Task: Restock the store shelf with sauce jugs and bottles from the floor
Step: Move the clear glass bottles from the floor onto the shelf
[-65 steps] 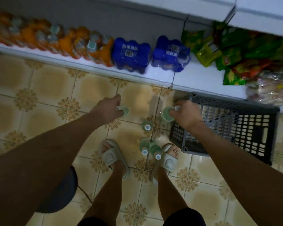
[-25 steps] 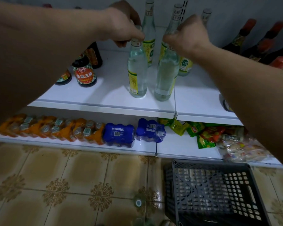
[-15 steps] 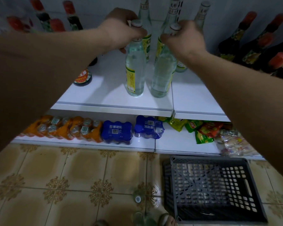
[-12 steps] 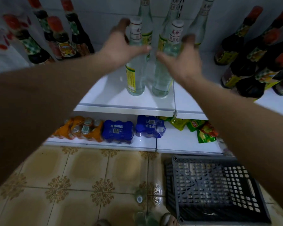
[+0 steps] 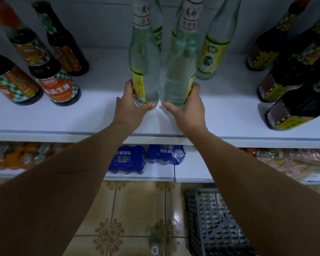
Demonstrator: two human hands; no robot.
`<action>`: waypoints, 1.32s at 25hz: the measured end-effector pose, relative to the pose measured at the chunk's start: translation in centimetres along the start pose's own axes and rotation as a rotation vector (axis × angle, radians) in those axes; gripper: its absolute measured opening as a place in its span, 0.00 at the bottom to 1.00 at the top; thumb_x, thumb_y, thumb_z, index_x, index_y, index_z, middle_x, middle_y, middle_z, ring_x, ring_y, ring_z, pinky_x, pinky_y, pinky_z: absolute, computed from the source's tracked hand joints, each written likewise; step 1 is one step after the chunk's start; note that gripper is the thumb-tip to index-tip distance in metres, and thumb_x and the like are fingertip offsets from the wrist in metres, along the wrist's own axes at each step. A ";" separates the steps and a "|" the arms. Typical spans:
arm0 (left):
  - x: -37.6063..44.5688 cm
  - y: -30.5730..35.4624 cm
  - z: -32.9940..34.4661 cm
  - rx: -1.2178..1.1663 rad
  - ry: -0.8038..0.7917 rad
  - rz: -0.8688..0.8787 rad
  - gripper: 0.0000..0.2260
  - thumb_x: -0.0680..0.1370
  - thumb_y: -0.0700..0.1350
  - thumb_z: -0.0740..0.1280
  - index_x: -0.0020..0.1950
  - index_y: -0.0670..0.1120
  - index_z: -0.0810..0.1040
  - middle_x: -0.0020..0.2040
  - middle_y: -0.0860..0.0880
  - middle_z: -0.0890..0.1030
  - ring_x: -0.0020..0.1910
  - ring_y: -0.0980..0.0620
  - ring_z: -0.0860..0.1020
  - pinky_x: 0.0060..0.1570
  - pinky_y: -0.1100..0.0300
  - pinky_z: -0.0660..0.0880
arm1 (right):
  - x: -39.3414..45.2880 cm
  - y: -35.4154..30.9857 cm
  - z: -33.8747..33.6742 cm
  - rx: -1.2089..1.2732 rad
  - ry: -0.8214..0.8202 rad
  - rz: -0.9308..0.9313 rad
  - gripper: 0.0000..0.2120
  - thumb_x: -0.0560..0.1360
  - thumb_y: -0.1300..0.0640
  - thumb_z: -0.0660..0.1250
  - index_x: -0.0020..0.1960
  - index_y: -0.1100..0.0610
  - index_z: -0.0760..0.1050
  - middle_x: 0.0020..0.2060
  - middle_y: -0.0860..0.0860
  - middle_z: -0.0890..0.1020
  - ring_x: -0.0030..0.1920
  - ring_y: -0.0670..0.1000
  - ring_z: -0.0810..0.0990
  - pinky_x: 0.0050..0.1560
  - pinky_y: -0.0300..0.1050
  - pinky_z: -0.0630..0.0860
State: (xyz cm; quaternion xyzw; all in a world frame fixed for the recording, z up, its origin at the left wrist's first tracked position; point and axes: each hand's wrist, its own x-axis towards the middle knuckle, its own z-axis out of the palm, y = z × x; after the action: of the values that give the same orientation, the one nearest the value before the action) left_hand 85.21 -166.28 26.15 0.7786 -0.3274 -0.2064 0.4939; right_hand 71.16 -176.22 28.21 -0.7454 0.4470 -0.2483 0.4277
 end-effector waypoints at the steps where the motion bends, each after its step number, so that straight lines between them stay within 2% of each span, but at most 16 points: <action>1: 0.9 -0.3 0.4 0.019 -0.002 0.013 0.34 0.66 0.57 0.76 0.68 0.54 0.67 0.59 0.57 0.80 0.62 0.51 0.77 0.71 0.38 0.64 | 0.9 0.1 0.3 -0.015 0.007 0.005 0.36 0.66 0.45 0.78 0.68 0.53 0.65 0.53 0.51 0.74 0.57 0.55 0.75 0.58 0.53 0.76; 2: 1.9 -0.4 0.9 0.064 0.002 0.011 0.33 0.67 0.59 0.75 0.68 0.54 0.67 0.59 0.57 0.80 0.64 0.51 0.77 0.73 0.37 0.58 | 1.8 0.2 0.5 -0.024 0.017 0.013 0.37 0.66 0.44 0.78 0.68 0.53 0.66 0.53 0.51 0.72 0.58 0.56 0.74 0.59 0.53 0.75; 4: 3.1 -0.5 1.8 0.223 0.086 0.002 0.30 0.71 0.60 0.72 0.69 0.52 0.67 0.60 0.56 0.80 0.65 0.51 0.76 0.76 0.40 0.48 | 2.8 0.2 1.2 -0.027 0.058 0.024 0.37 0.66 0.43 0.77 0.69 0.54 0.66 0.52 0.51 0.71 0.59 0.58 0.73 0.61 0.54 0.73; 6: 3.2 -0.1 2.6 0.344 0.176 0.017 0.30 0.73 0.61 0.69 0.70 0.52 0.66 0.59 0.55 0.80 0.64 0.50 0.76 0.77 0.42 0.48 | 3.2 0.3 1.7 -0.043 0.105 0.048 0.37 0.68 0.41 0.75 0.70 0.54 0.65 0.54 0.54 0.73 0.60 0.60 0.72 0.60 0.53 0.71; 8: 3.1 -0.1 2.7 0.387 0.198 0.009 0.32 0.74 0.62 0.68 0.73 0.50 0.64 0.62 0.52 0.80 0.67 0.49 0.74 0.77 0.43 0.48 | 3.2 0.5 2.2 -0.078 0.121 0.065 0.37 0.69 0.40 0.73 0.72 0.53 0.64 0.58 0.56 0.74 0.61 0.60 0.72 0.60 0.52 0.70; 13: 3.0 0.0 3.0 0.444 0.239 0.012 0.33 0.76 0.60 0.66 0.76 0.47 0.61 0.68 0.47 0.76 0.71 0.47 0.70 0.78 0.43 0.48 | 3.4 0.5 2.2 -0.058 0.182 0.052 0.36 0.70 0.42 0.73 0.72 0.54 0.64 0.58 0.55 0.76 0.61 0.58 0.72 0.61 0.54 0.73; 21: 3.4 -0.9 3.0 0.414 0.284 0.033 0.37 0.73 0.63 0.67 0.76 0.48 0.60 0.66 0.46 0.78 0.68 0.44 0.73 0.76 0.43 0.55 | 3.1 0.3 2.2 -0.049 0.195 0.023 0.33 0.71 0.43 0.73 0.69 0.55 0.66 0.56 0.55 0.77 0.60 0.57 0.72 0.60 0.55 0.73; 25: 3.9 -1.0 3.0 0.327 0.305 0.050 0.47 0.65 0.70 0.69 0.77 0.47 0.60 0.63 0.46 0.79 0.64 0.43 0.76 0.67 0.43 0.70 | 3.3 0.5 2.1 0.002 0.182 0.031 0.37 0.68 0.43 0.75 0.70 0.57 0.66 0.56 0.54 0.77 0.60 0.57 0.72 0.60 0.56 0.73; 27: 3.2 -0.6 2.6 0.224 0.318 0.029 0.49 0.66 0.68 0.72 0.78 0.45 0.58 0.67 0.46 0.76 0.67 0.46 0.74 0.67 0.47 0.71 | 2.9 0.5 1.8 -0.004 0.190 0.004 0.42 0.67 0.44 0.77 0.72 0.60 0.64 0.61 0.56 0.75 0.62 0.57 0.71 0.64 0.56 0.72; 29: 0.8 0.3 2.1 0.102 0.377 0.069 0.42 0.72 0.61 0.71 0.78 0.43 0.58 0.68 0.47 0.72 0.69 0.49 0.70 0.67 0.55 0.69 | 0.9 0.8 1.0 0.053 0.242 -0.048 0.41 0.70 0.47 0.75 0.74 0.63 0.61 0.66 0.58 0.71 0.66 0.57 0.69 0.69 0.54 0.69; 30: -1.3 0.5 1.9 0.051 0.435 0.139 0.36 0.76 0.57 0.69 0.77 0.42 0.60 0.66 0.47 0.72 0.67 0.50 0.70 0.66 0.57 0.69 | -1.2 1.4 0.5 0.115 0.290 -0.097 0.35 0.74 0.50 0.72 0.73 0.63 0.62 0.65 0.57 0.70 0.65 0.57 0.69 0.68 0.53 0.69; 32: -7.6 -0.8 2.3 0.021 0.523 0.268 0.22 0.81 0.47 0.64 0.71 0.38 0.66 0.59 0.46 0.72 0.60 0.48 0.73 0.62 0.55 0.71 | -7.8 3.9 0.1 0.189 0.370 -0.200 0.20 0.78 0.58 0.66 0.67 0.64 0.67 0.59 0.55 0.72 0.58 0.55 0.73 0.61 0.50 0.73; 33: -11.2 -2.2 2.9 0.010 0.515 0.267 0.17 0.82 0.44 0.62 0.68 0.38 0.67 0.58 0.45 0.73 0.57 0.48 0.74 0.61 0.53 0.72 | -11.6 5.4 0.0 0.198 0.365 -0.217 0.15 0.79 0.60 0.64 0.64 0.63 0.69 0.56 0.55 0.73 0.55 0.54 0.74 0.57 0.47 0.74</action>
State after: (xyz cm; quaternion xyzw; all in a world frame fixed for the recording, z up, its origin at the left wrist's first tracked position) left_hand 76.16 -159.43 22.94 0.7578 -0.2917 0.0663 0.5798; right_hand 63.18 -167.31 23.72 -0.6862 0.4079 -0.4661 0.3815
